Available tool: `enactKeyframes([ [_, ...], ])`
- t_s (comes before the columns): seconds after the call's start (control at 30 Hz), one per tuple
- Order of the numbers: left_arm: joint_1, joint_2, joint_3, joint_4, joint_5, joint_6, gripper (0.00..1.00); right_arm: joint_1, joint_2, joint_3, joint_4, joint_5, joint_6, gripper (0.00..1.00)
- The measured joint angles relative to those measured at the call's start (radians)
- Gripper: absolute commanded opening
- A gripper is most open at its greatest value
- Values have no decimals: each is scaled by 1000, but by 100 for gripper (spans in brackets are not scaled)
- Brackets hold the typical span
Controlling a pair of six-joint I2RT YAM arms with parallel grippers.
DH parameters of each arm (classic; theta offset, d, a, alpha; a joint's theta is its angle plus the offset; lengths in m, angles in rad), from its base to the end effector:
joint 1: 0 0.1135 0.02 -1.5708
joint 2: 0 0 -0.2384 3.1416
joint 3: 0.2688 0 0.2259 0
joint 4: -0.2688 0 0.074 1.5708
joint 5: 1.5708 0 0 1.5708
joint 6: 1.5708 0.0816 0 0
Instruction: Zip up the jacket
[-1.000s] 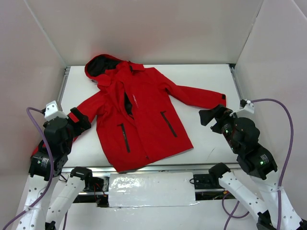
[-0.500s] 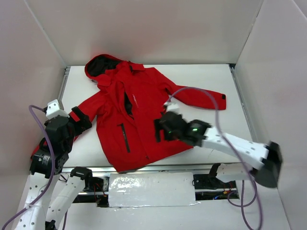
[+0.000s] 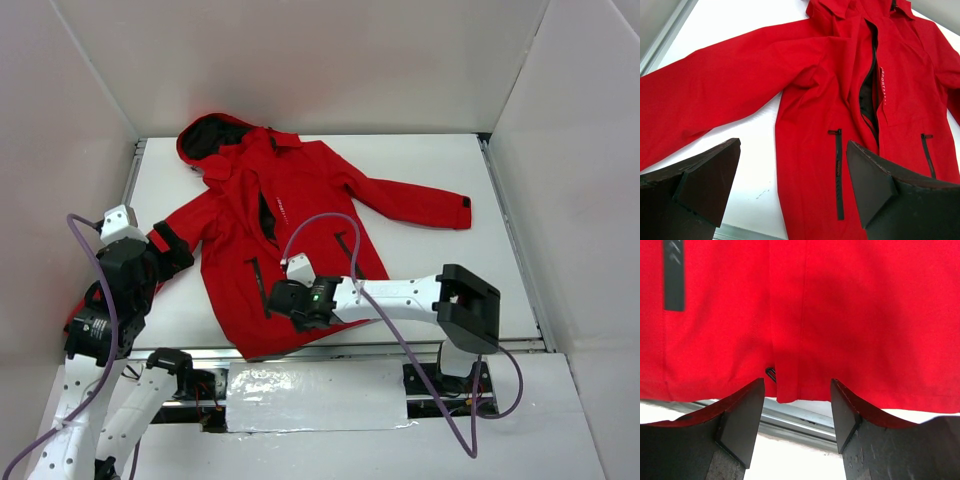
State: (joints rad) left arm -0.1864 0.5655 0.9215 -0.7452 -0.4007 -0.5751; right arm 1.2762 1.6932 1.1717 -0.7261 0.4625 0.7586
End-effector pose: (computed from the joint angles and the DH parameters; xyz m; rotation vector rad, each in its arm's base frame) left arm 0.1434 0.0053 0.3168 -0.6247 1.8255 -0.1161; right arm 0.1262 0.2904 0.1542 -0.5651 2.5221 0.0386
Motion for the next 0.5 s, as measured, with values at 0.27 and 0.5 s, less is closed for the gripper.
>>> enactKeyframes([
  [0.27, 0, -9, -2, 6, 16, 2, 99, 9, 79, 2, 10, -14, 8, 52],
  [0.5, 0, -20, -2, 8, 26, 4, 99, 9, 113, 2, 24, -15, 14, 41],
])
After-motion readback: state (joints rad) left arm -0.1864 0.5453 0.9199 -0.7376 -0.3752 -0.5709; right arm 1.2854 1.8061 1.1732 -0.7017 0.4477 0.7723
